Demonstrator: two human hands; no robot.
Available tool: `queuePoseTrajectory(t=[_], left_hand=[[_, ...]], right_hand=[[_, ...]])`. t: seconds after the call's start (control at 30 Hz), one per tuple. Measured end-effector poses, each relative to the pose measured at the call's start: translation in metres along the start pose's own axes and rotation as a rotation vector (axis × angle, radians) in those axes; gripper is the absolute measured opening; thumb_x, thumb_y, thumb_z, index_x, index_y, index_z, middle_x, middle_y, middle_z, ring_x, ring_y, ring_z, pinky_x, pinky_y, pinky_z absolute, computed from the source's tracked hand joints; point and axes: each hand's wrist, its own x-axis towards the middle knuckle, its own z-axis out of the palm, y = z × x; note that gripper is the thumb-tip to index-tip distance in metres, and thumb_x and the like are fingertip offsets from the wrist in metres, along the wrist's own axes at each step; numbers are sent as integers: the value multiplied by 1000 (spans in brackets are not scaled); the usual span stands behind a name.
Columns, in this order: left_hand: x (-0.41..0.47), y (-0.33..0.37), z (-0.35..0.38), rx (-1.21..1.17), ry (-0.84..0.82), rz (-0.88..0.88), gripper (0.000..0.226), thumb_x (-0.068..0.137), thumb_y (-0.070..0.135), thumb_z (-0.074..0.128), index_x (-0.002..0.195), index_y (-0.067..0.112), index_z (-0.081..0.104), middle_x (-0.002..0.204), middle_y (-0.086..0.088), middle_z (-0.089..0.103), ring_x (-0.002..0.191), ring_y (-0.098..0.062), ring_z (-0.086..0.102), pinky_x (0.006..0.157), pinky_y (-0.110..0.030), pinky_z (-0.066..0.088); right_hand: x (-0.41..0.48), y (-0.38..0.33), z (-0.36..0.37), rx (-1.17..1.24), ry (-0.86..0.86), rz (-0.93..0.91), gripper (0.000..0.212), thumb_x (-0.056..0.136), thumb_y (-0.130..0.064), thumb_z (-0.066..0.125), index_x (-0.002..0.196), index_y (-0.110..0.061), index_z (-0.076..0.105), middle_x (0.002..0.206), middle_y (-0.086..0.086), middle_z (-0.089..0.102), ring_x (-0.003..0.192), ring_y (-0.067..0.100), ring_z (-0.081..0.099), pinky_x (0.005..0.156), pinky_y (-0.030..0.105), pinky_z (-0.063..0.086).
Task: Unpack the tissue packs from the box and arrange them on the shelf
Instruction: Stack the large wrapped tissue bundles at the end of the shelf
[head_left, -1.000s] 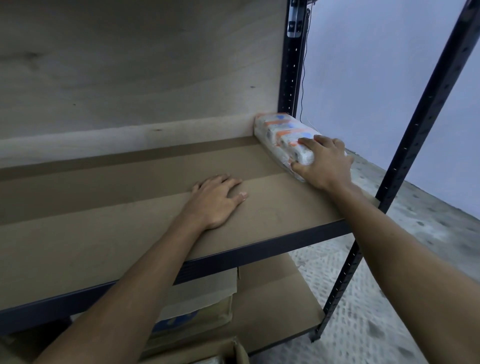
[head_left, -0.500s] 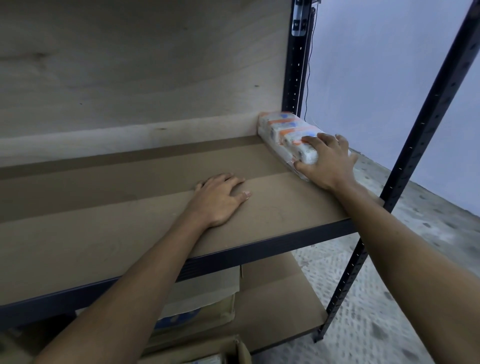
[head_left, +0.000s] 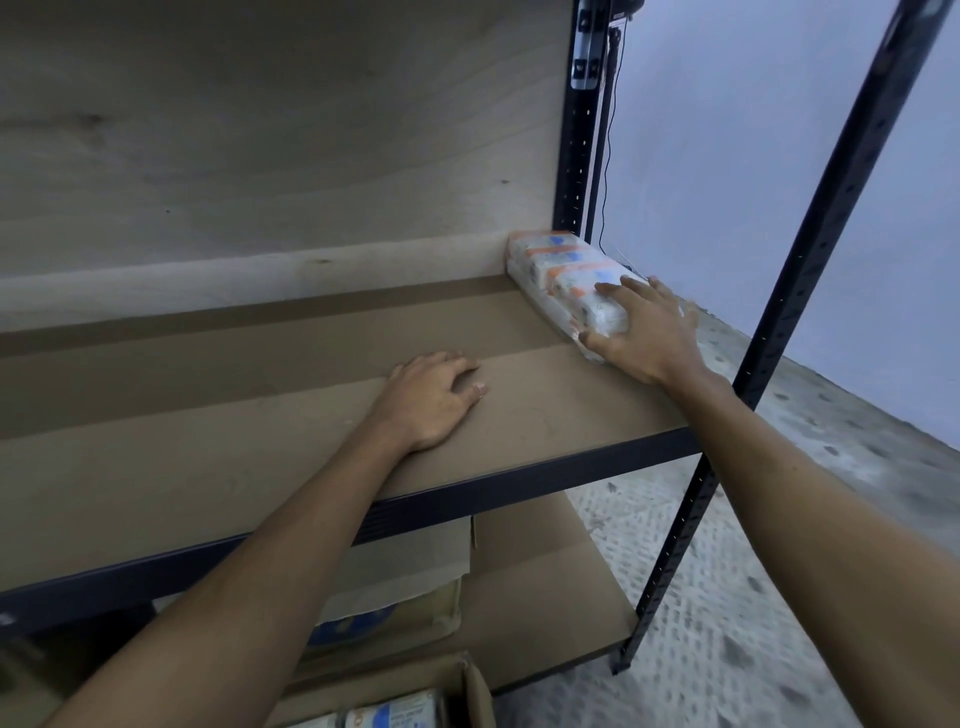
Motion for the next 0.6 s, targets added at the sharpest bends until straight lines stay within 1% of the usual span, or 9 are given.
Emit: queuePoseTrajectory(t=[0.1, 0.23, 0.33, 0.43, 0.5, 0.6], left_hand=[[-9, 1, -3, -69, 1, 24, 43, 97, 42, 47, 136, 24, 51, 148, -1, 44, 137, -20, 37, 113, -37, 26], [-28, 5, -8, -140, 10, 73, 39, 95, 38, 51, 131, 23, 56, 143, 2, 50, 133, -17, 42, 112, -37, 29], [-48, 7, -13, -155, -11, 106, 39, 96, 38, 51, 131, 21, 57, 141, 2, 51, 132, -17, 43, 113, -36, 29], [-71, 5, -20, -164, -35, 120, 41, 96, 39, 51, 132, 21, 56, 142, 1, 50, 131, -17, 43, 113, -37, 29], [-89, 2, -24, -173, -42, 121, 41, 96, 40, 51, 133, 22, 55, 143, 2, 49, 132, -17, 42, 113, -37, 29], [-120, -2, -33, -192, -37, 116, 41, 96, 40, 50, 135, 26, 53, 145, 5, 46, 135, -13, 39, 114, -39, 28]], right_hand=[[-8, -2, -7, 18, -39, -4, 66, 83, -53, 61, 143, -33, 41, 157, 1, 28, 148, 23, 11, 115, 59, 7], [-20, -7, -20, 78, -90, -6, 65, 85, -39, 62, 145, -29, 40, 158, 6, 26, 148, 26, 11, 117, 48, 14], [-33, -13, -28, 89, -132, 4, 65, 87, -37, 62, 146, -27, 38, 159, 6, 24, 148, 25, 10, 118, 46, 16], [-50, -21, -35, 84, -164, -3, 62, 88, -35, 61, 145, -26, 40, 157, 6, 26, 147, 25, 17, 117, 45, 20], [-63, -30, -39, 114, -178, -6, 59, 88, -32, 61, 144, -26, 42, 155, 5, 33, 144, 24, 23, 116, 43, 24], [-89, -50, -43, 155, -184, -13, 56, 88, -30, 60, 142, -24, 46, 147, 5, 45, 136, 25, 37, 108, 38, 32]])
